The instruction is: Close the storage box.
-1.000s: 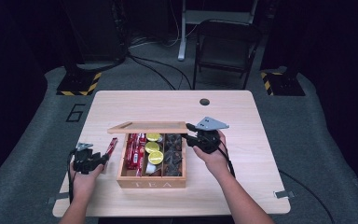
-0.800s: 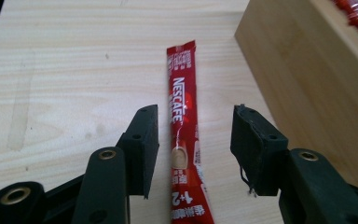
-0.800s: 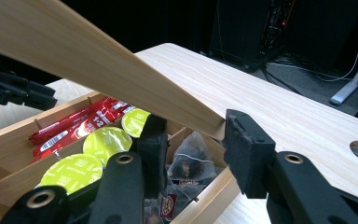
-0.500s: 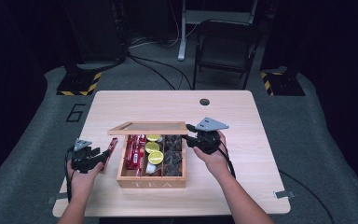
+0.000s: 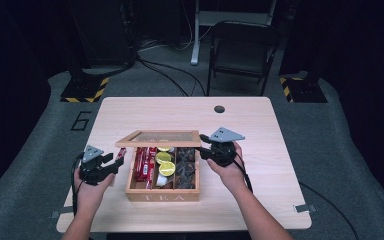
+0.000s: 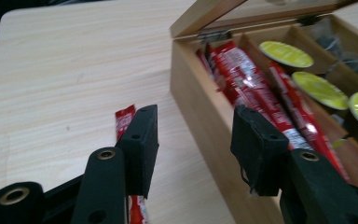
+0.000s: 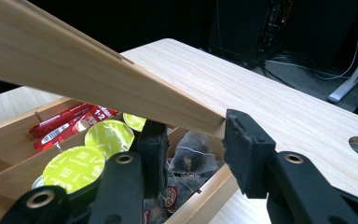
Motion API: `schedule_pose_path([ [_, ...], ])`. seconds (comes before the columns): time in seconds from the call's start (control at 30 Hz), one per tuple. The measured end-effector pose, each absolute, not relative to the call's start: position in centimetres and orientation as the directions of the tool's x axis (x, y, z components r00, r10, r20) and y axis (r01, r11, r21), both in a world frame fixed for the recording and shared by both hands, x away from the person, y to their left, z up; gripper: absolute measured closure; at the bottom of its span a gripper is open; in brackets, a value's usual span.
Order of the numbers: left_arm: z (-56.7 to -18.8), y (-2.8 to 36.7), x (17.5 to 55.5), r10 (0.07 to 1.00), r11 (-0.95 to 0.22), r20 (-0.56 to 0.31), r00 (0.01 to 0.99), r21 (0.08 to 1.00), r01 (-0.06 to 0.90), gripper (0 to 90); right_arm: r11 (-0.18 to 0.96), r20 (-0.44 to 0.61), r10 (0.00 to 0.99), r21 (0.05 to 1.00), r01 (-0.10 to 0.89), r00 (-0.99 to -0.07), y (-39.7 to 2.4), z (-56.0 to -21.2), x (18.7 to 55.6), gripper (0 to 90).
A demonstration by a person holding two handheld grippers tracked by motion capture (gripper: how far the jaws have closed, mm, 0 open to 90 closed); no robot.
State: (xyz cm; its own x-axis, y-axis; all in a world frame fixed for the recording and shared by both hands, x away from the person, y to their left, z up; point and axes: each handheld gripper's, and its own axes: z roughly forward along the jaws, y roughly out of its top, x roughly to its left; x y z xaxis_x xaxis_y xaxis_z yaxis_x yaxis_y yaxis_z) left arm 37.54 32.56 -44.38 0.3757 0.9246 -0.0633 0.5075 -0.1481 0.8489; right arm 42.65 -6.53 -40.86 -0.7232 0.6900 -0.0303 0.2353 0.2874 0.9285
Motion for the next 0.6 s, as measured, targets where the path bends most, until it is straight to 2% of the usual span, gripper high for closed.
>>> schedule_pose_path([
  [0.6,-40.7,31.0,36.1,0.874,-0.151,-0.080,0.479,0.892,0.425,53.6,0.284,-0.024,0.700,0.927,0.247,-0.714,-6.5,-41.1,42.3,59.6],
])
